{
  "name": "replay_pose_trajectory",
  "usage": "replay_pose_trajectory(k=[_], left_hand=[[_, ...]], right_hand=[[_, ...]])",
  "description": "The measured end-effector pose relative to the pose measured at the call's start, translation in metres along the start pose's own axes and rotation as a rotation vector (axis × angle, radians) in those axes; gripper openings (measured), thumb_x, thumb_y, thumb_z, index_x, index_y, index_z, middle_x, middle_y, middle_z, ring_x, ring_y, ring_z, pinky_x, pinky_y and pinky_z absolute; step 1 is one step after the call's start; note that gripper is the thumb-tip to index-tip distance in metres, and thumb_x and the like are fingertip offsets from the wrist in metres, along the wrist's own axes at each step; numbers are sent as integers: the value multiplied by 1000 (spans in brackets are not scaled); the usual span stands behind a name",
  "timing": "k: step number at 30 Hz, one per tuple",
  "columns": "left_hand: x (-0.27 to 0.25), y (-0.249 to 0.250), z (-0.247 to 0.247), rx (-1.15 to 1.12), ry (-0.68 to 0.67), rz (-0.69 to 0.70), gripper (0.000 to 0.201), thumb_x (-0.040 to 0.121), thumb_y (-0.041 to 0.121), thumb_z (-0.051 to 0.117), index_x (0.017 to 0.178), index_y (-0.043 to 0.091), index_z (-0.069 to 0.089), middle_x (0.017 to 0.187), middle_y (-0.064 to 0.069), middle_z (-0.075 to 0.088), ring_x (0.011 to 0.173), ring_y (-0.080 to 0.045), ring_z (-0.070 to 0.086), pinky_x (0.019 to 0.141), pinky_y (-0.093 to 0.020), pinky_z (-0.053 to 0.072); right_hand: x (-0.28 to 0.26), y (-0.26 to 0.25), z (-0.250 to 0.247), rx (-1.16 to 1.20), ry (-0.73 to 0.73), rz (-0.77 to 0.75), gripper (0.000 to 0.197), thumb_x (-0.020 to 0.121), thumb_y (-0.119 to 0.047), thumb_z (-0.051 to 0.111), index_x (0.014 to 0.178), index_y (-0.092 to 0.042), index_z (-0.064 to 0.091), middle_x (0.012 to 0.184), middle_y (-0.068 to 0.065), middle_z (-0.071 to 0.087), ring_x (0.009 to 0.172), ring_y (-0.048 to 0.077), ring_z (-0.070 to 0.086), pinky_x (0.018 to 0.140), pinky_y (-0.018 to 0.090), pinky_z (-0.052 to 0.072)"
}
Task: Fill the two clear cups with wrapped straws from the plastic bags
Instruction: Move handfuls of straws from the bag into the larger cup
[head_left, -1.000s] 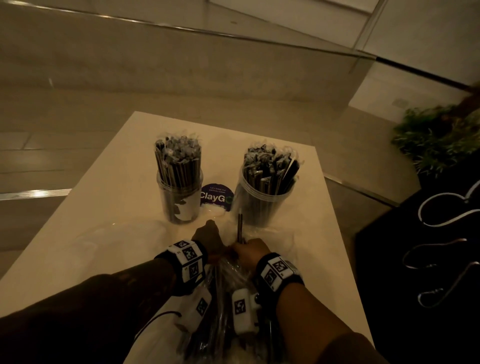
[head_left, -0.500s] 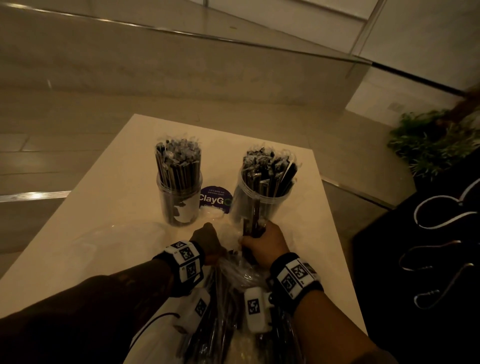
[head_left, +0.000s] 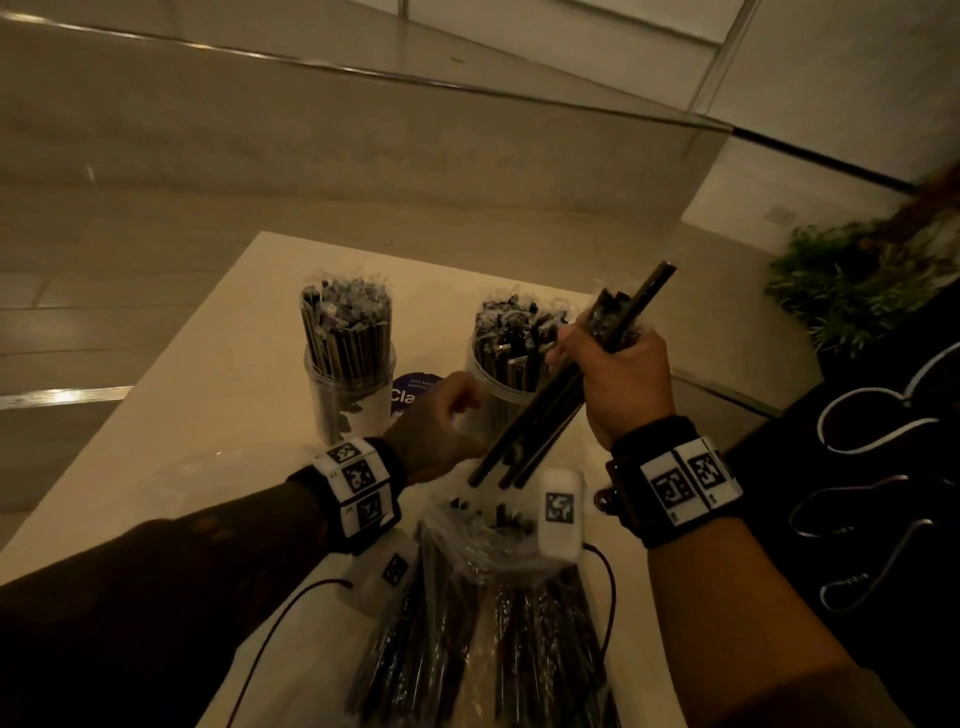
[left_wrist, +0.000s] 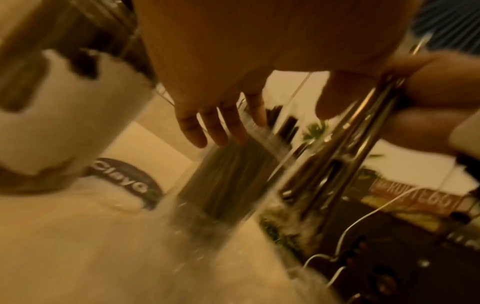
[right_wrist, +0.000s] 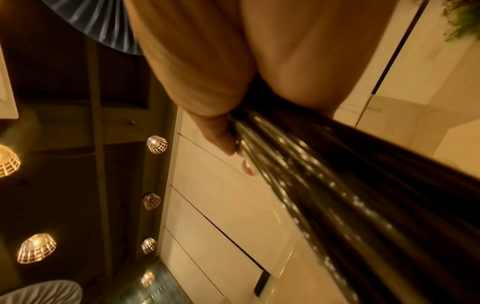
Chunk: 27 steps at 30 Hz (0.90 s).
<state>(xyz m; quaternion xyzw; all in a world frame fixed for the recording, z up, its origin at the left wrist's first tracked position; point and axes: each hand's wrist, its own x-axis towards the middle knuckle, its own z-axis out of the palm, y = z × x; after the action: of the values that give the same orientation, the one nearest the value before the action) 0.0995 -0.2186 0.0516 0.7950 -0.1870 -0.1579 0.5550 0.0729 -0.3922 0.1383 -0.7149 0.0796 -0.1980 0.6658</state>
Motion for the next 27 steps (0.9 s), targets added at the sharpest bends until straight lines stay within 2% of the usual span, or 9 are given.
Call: replay_pose_trajectory(k=[3,5,7,10,13,14,18,22,27], left_hand=[[5,31,8,-26,-242,-27,63,61,37,79,116,19,54,108,3,64,98,-14,62,80,-33,54],[8,38,19,64,-250,-31,35,71,34,79,96,19,59,87,2,66,77,-12,65,71,-31,55],[8,40,24,10,-227,-55,27,77,27,75,96,15,60,85,-5,68,74,-17,66,72,-36,57],[6,32,24,-52,-254,-114,47,79,17,72,121,13,52,97,-13,68,77,-26,68,72,-41,60],[4,31,26,2,-269,-143,51,79,13,72,125,11,50,93,-12,68,71,-24,67,69,-41,60],[5,33,26,7,-266,-152,51,79,12,71,125,10,49,91,-11,67,71,-23,66,70,-40,60],[8,39,28,-37,-255,-150,45,83,10,69,122,14,48,80,-8,67,62,-16,64,64,-32,59],[6,34,26,-13,-221,-142,46,79,15,71,121,12,51,78,-8,68,65,-20,65,70,-43,59],[8,40,25,-6,-216,-89,25,84,14,66,105,4,57,67,-7,66,59,-19,64,68,-44,59]], right_hand=[[-3,-3,12,90,18,34,9,86,-3,68,81,-8,63,63,4,66,67,27,66,75,45,57],[-9,-4,20,83,-40,69,8,85,-4,70,88,-6,63,68,6,67,70,27,68,76,44,58],[-13,-7,22,29,-99,74,16,82,-9,74,93,-11,63,83,6,69,81,27,70,81,46,58],[-5,-25,6,-128,38,-1,45,84,-31,72,123,-24,50,116,-3,61,102,10,61,79,25,54],[6,-53,-12,-302,124,-313,45,98,-35,48,139,-18,40,134,-2,52,113,4,51,85,7,41],[8,-56,-12,-408,57,-349,40,101,-33,41,138,-16,45,134,-1,53,114,4,49,88,5,39],[-3,-34,3,-690,-288,-256,38,105,-29,34,123,-9,61,123,8,63,112,17,55,93,24,40],[-1,-25,2,-529,-171,-267,37,104,-27,37,133,-12,55,138,2,54,128,11,46,108,21,32],[1,-22,10,-600,-300,-260,31,103,-21,41,117,-7,65,119,7,64,113,18,56,99,25,41]])
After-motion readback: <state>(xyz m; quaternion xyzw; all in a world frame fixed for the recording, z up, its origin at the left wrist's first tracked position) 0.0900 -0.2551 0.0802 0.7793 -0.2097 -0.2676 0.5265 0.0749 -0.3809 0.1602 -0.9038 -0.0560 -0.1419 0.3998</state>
